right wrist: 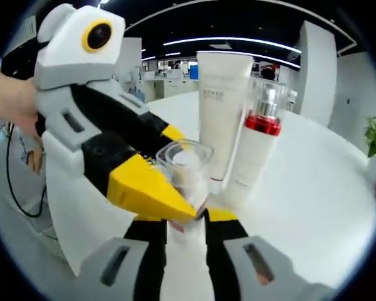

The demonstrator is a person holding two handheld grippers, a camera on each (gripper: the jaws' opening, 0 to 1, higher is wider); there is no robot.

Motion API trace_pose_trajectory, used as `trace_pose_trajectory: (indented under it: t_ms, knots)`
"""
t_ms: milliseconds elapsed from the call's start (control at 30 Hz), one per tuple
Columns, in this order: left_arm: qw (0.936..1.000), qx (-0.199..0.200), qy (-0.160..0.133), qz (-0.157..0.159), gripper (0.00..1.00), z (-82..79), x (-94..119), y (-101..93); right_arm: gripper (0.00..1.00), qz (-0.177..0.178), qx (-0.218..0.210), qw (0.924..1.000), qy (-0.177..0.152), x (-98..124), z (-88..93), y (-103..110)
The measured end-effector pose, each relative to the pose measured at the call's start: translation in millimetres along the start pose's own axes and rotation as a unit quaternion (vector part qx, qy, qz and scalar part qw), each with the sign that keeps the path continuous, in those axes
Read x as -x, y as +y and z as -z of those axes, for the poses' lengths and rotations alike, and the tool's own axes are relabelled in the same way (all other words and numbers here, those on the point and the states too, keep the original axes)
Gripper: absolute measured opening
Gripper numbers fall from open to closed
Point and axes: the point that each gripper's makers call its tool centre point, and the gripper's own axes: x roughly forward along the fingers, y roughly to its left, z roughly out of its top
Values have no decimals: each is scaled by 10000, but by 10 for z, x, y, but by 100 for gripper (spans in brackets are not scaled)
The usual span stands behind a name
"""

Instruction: Arrange the skincare products in the storage area until every visible bottle or jar stands upright without overlapping.

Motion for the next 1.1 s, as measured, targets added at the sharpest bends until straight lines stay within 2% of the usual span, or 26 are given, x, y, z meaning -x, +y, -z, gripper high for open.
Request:
trace_pose_trajectory:
  t_ms: [300, 700, 1100]
  knots:
    - [9997, 225, -18, -90, 25, 66, 51, 67, 23, -23, -17, 10000, 13, -16, 10, -41]
    - [9967, 697, -47, -415, 35, 222, 264, 198, 23, 160, -47, 9999, 33, -78, -2, -257]
    - [9941, 1005, 112, -401, 40, 521, 389, 28, 23, 202, 37, 9998, 88, -155, -25, -447]
